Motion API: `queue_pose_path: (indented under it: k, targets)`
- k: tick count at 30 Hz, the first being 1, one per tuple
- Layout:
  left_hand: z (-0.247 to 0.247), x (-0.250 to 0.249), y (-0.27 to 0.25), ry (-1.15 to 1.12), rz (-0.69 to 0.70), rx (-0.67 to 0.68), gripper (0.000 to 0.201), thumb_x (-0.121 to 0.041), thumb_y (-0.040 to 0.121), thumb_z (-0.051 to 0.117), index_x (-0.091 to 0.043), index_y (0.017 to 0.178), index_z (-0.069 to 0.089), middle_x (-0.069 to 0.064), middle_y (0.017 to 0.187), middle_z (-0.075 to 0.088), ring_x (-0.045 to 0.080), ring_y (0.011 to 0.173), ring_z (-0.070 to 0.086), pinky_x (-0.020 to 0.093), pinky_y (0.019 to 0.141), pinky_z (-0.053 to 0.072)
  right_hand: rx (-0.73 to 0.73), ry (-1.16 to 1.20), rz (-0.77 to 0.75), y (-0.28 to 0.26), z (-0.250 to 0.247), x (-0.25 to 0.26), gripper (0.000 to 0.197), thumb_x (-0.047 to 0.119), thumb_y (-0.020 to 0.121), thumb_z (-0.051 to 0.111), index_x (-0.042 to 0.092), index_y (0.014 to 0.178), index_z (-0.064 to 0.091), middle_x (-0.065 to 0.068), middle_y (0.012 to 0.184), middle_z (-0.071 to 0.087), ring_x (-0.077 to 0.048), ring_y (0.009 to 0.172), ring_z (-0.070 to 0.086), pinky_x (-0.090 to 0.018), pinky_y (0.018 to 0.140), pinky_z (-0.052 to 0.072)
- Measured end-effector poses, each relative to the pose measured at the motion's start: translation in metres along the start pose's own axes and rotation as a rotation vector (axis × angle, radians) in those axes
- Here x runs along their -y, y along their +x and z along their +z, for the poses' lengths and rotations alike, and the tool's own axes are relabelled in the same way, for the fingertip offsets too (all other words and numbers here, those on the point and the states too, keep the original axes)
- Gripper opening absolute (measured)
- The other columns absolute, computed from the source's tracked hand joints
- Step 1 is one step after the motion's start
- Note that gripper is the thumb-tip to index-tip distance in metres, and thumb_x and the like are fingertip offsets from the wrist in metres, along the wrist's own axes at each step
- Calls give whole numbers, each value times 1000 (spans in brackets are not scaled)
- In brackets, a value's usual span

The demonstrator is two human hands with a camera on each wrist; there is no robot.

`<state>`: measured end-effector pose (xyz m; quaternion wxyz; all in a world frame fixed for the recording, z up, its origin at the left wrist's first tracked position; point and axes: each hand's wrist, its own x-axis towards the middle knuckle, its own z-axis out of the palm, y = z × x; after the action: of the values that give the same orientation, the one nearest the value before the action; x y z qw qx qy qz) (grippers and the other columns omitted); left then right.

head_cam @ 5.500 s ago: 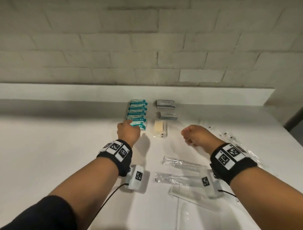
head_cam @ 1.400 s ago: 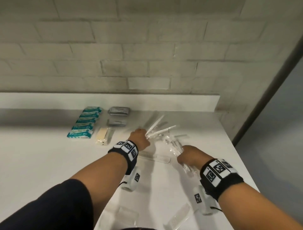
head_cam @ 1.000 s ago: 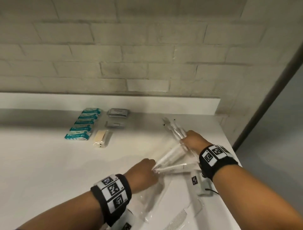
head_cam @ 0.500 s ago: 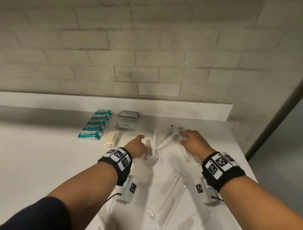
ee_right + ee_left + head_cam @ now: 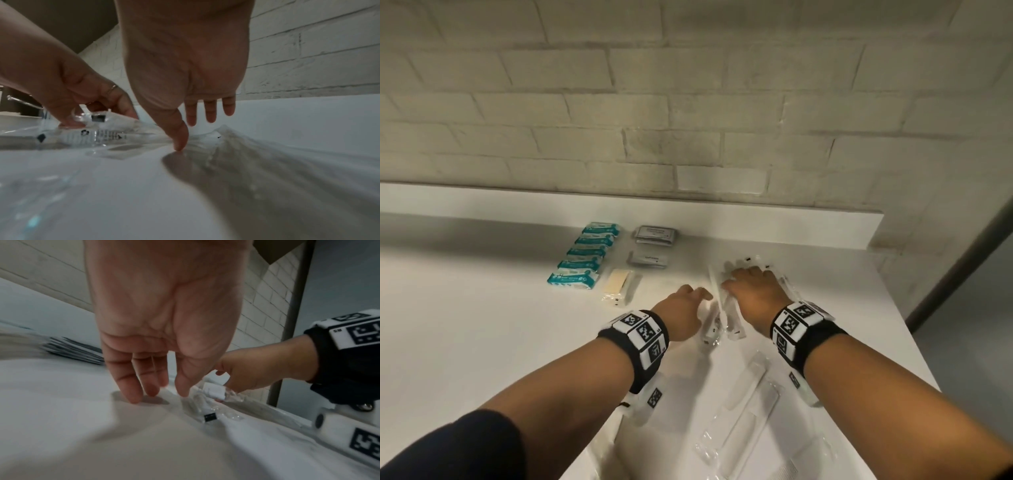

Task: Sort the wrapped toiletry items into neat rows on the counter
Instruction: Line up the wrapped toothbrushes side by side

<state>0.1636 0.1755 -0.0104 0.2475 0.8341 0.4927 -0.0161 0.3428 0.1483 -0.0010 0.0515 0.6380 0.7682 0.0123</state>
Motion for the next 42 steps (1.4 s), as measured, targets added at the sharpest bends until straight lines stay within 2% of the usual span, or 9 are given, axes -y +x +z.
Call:
queue_pose_path:
  k: [3,6,12,16,22,26,30,36,42]
  targets:
    - [-2,-7,5,86,42,-10,81,2,83,47,-31,150,19,4,152,21,32,131,39,34,103,39,67,82,-55,-5,-4,3,40,13,92,43,26,129,53,-3,133,51,-27,117,52,-40,96,42]
    - [-1,-13,10,326,94,10,81,5,81,47,-33,150,24,-1,159,10,32,139,24,40,110,33,76,217,-14,-13,-6,0,34,12,94,44,23,122,57,-1,125,55,-26,108,58,-34,89,47]
    - [-3,-23,20,646,273,-149,32,-15,93,49,-23,124,55,1,129,55,27,126,45,39,103,33,92,514,108,-31,-4,-15,56,-5,89,43,24,136,50,6,136,55,-17,120,56,-30,100,44]
    - [-10,-14,10,392,229,-258,20,-24,96,46,-26,112,58,-3,111,66,22,106,59,34,91,38,116,696,237,-36,4,-35,48,-1,91,42,24,128,57,2,131,59,-18,119,55,-36,104,43]
    - [-2,11,-6,-174,-145,-247,23,-24,90,58,-20,112,63,2,109,69,19,99,63,25,84,47,56,544,183,-39,6,-36,44,4,93,47,27,129,57,1,131,57,-21,121,52,-33,103,40]
    - [7,20,-11,-184,-276,-238,33,-30,89,54,-20,121,56,2,115,67,20,103,62,26,89,47,105,98,103,-34,2,-16,41,11,94,44,31,127,56,-6,149,34,-29,137,30,-53,115,17]
    - [2,20,-21,-75,-290,-136,47,-29,85,62,-15,128,49,4,120,64,21,108,60,29,91,48,103,-158,2,-38,-11,-10,37,3,87,49,18,121,58,-10,150,31,-35,137,26,-55,113,18]
    - [3,18,-33,45,-324,-50,47,-32,87,59,-6,125,50,9,124,59,25,114,57,30,90,47,-193,285,257,-28,-31,-11,19,23,92,48,15,108,57,-7,106,66,-31,97,60,-36,83,47]
    - [7,12,-30,43,-306,-152,27,-23,89,55,-8,111,53,9,114,62,24,103,60,26,75,43,246,312,292,-34,-18,4,52,48,87,57,15,127,54,-7,128,55,-25,113,56,-33,91,47]
